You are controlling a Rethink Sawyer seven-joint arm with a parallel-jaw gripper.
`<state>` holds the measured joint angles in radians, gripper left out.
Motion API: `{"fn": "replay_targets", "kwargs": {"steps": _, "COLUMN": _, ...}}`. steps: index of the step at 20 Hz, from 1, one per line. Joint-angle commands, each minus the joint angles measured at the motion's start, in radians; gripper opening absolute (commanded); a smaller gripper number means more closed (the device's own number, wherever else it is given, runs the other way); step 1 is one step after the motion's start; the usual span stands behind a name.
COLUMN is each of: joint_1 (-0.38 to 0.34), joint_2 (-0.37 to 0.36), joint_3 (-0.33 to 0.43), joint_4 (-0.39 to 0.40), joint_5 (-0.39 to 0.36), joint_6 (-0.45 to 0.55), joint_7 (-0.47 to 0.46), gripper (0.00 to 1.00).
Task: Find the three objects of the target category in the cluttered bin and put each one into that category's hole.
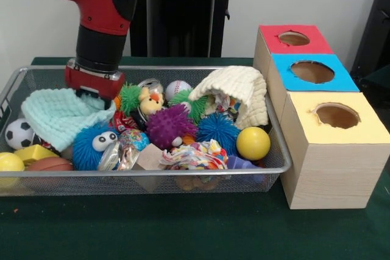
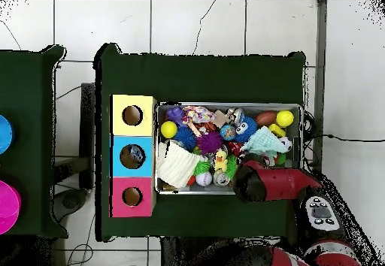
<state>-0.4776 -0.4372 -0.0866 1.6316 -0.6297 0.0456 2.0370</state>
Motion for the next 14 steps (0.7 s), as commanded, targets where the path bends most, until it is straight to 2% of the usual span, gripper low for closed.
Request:
{"fn": "replay_targets", "kwargs": {"steps": 1, "joint_1": 0.011, "joint_2": -0.140, "joint_3": 0.029, "joint_4": 0.133, "joint_5": 0.054, "joint_6": 0.068, "joint_7": 0.104, "gripper": 1.00}}
{"fn": "replay_targets", "kwargs": {"steps": 2, "joint_1": -0.029, "joint_2": -0.220, "joint_3": 0.069, "joint_4": 0.192, "joint_5": 0.058, "joint_6": 0.109, "joint_7": 0.067, "gripper": 1.00}}
{"fn": "replay_targets", "kwargs": {"steps": 4, "joint_1": -0.067, "joint_2": -0.315, "joint_3": 0.113, "joint_4": 0.264, "joint_5": 0.089, "joint_6": 0.182, "joint_7": 0.028, "gripper": 1.00}}
{"fn": "replay_targets", "kwargs": {"steps": 5, "joint_1": -0.081, "joint_2": -0.344, "joint_3": 0.131, "joint_4": 0.287, "joint_5": 0.100, "joint_6": 0.200, "joint_7": 0.016, "gripper": 1.00}}
{"fn": "replay_targets", "kwargs": {"steps": 8, "joint_1": -0.177, "joint_2": -0.447, "joint_3": 0.251, "joint_4": 0.379, "joint_5": 0.167, "joint_6": 0.269, "joint_7": -0.031, "gripper": 1.00}}
{"fn": "replay_targets", "kwargs": {"steps": 10, "joint_1": -0.228, "joint_2": -0.492, "joint_3": 0.314, "joint_4": 0.429, "joint_5": 0.203, "joint_6": 0.281, "joint_7": -0.038, "gripper": 1.00}}
{"fn": "replay_targets", "kwargs": {"steps": 14, "joint_1": -0.321, "joint_2": -0.529, "joint_3": 0.431, "joint_4": 0.483, "joint_5": 0.246, "joint_6": 0.263, "joint_7": -0.049, "gripper": 1.00}}
